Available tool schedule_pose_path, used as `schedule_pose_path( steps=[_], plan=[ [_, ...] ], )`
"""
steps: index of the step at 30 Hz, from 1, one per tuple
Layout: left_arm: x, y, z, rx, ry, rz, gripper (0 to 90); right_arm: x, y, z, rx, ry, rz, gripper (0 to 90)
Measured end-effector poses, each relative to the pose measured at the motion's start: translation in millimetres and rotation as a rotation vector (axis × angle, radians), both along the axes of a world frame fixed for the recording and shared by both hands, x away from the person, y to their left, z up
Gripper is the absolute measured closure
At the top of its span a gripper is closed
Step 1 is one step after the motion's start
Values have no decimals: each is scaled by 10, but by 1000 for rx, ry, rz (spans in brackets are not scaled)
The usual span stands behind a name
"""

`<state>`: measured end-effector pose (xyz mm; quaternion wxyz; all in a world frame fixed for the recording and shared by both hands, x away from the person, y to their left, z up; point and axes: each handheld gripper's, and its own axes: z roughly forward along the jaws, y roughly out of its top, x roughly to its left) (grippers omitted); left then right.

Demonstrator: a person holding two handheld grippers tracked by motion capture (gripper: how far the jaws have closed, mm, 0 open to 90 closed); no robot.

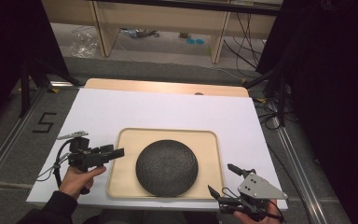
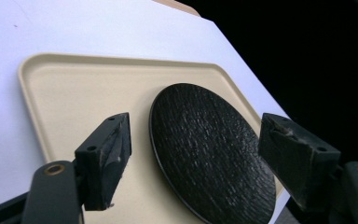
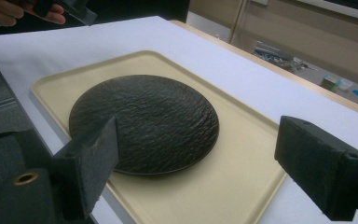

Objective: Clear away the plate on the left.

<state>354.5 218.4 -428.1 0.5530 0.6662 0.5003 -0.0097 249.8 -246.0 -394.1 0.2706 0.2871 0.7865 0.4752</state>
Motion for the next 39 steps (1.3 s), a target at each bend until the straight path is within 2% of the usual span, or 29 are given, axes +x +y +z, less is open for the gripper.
schedule_pose_path(
  steps=[4, 5, 6, 8, 12, 14, 17, 20, 21, 23, 27, 29, 30, 39],
  plan=[
    [-63, 28, 36, 5, -17, 7, 252, -7, -1, 0, -2, -4, 2, 154],
    [-101, 37, 54, 22, -38, 4, 248, -9, 5, -2, 2, -5, -1, 154],
    [-101, 37, 54, 22, -38, 4, 242, -9, 5, -2, 2, -5, -1, 154],
    [-172, 44, 87, 52, -77, -16, 236, -15, 13, 10, -2, -7, 2, 154],
    [-247, 45, 118, 65, -113, -39, 215, -15, 33, 4, -3, -7, 0, 154],
    [-328, 39, 150, 106, -158, -47, 213, -15, 32, 5, -2, -8, 0, 153],
    [-398, 39, 170, 129, -195, -60, 207, -14, 25, 7, -6, -4, 1, 154],
    [-449, 40, 166, 140, -196, -64, 207, -14, 28, 4, -1, -6, 1, 154],
    [-458, 49, 164, 146, -208, -76, 207, -12, 27, 4, -2, -11, 1, 154],
    [-493, 48, 170, 149, -208, -65, 207, -13, 27, 4, -2, -9, -1, 153],
    [-556, 38, 190, 185, -255, -96, 206, -18, 30, 2, 0, -5, 0, 153],
    [-579, 28, 193, 187, -250, -92, 205, -17, 24, 6, -5, -2, 1, 154],
    [-610, 23, 199, 196, -260, -103, 205, -18, 23, 5, -5, -2, 2, 153],
    [-749, 34, 228, 200, -322, -112, 205, -21, 21, 1, -2, -10, -2, 154]
  ],
)
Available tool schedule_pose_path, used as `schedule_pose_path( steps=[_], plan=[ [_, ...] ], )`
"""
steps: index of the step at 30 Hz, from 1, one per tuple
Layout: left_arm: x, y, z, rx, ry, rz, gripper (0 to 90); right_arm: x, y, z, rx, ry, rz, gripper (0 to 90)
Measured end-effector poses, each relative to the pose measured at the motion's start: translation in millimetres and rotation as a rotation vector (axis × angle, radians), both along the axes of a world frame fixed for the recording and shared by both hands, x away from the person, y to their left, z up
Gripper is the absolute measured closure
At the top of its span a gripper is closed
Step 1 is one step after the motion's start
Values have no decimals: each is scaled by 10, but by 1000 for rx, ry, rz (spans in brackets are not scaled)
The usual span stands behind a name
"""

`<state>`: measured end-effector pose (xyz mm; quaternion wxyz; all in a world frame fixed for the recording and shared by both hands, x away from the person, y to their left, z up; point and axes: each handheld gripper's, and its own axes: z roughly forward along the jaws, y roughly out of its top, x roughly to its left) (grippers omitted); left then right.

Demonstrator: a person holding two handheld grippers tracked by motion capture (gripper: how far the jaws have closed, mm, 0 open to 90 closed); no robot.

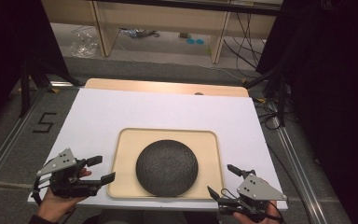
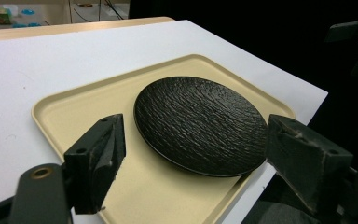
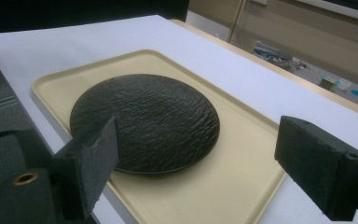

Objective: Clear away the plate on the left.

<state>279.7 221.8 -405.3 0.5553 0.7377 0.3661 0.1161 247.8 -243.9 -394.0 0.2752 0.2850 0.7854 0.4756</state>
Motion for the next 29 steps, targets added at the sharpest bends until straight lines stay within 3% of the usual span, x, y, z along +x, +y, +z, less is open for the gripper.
schedule_pose_path(
  steps=[2, 6, 7, 9, 11, 12, 15, 29],
  plan=[
    [-48, -14, 5, 14, -9, 24, 207, -1, -10, 8, -2, 1, -2, 153],
    [-141, -63, 16, 23, -27, 21, 206, 0, -4, 6, -3, 4, 0, 153],
    [-142, -65, 16, 26, -45, -4, 206, 0, -4, 6, -3, 4, 0, 153],
    [-190, -95, 5, -11, -4, 8, 206, -1, -7, 6, -2, 4, -1, 153],
    [-202, -100, 1, -9, -4, 10, 206, -2, -11, 7, -2, 5, -4, 154],
    [-213, -118, -2, 22, -25, 8, 206, -1, -11, 8, -1, 5, -4, 153],
    [-210, -126, -9, 44, -44, -3, 207, -2, -5, 6, -1, 4, 0, 153],
    [-198, -105, -15, 33, -34, 30, 208, -3, -6, 6, 0, 5, 0, 153]
  ],
)
